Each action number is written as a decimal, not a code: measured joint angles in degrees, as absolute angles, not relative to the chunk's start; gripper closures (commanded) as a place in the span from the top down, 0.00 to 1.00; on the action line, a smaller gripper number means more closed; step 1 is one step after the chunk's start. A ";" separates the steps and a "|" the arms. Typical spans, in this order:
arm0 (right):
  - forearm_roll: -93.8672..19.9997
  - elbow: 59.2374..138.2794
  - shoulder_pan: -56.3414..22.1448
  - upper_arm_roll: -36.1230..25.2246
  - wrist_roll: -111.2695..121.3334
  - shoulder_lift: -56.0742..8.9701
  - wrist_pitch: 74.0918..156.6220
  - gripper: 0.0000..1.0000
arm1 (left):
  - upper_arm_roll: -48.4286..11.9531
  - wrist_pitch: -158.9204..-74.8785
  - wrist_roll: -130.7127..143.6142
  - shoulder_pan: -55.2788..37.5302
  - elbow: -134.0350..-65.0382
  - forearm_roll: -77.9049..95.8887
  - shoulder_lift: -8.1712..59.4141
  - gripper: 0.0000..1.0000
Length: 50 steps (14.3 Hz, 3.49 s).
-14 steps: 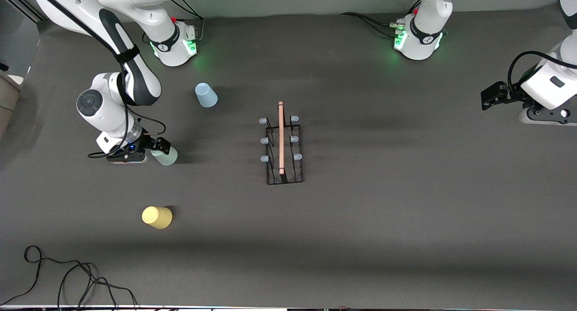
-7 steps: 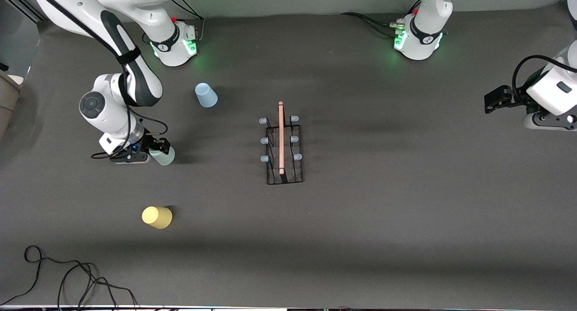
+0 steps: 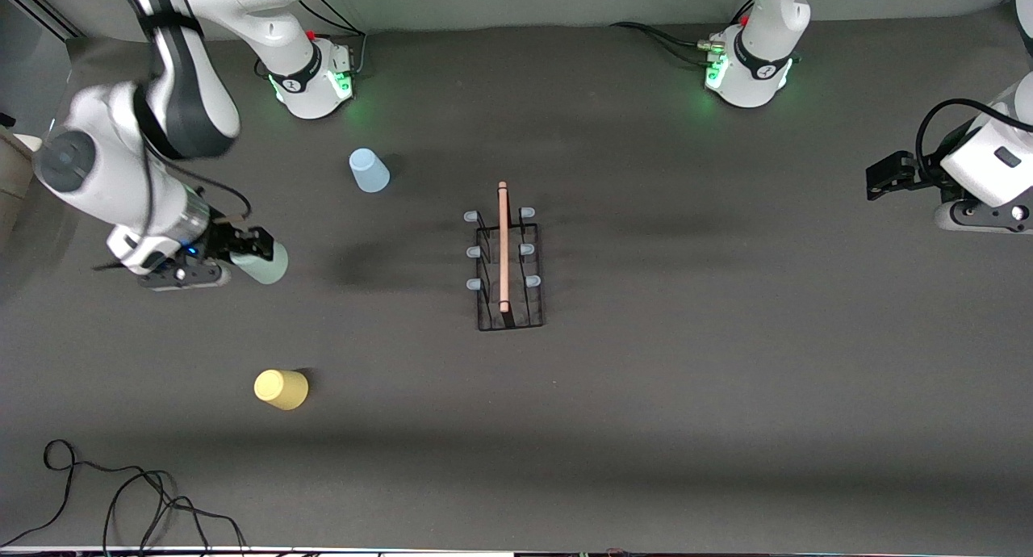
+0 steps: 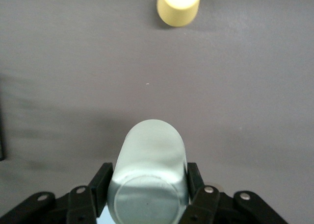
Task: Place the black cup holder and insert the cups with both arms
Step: 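Grasp the pale green cup with the right gripper and lift it, then lower the green cup onto a rack peg and open the right gripper, then move the right gripper to the yellow cup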
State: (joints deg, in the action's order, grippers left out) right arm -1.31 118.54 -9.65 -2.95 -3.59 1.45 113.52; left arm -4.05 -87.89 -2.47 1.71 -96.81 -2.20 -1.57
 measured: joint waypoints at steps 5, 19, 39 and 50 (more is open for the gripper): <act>-1.52 113.15 -24.34 -2.55 -25.06 1.17 108.48 0.30 | -3.97 -87.33 -2.46 2.32 -96.81 -2.20 -1.57 0.99; -1.52 107.08 -46.91 -3.00 -60.80 -11.55 119.94 0.30 | -4.02 -87.23 -2.46 2.42 -96.80 -2.20 -1.56 0.99; -1.46 96.64 -41.80 -4.18 -56.65 -14.62 108.71 1.00 | -4.50 -85.79 -2.45 2.45 -96.80 -2.18 -1.56 1.00; -1.44 89.95 -8.02 -4.73 -2.07 -16.19 104.92 1.00 | -4.47 -85.74 -2.46 2.46 -96.66 -2.18 -1.56 1.00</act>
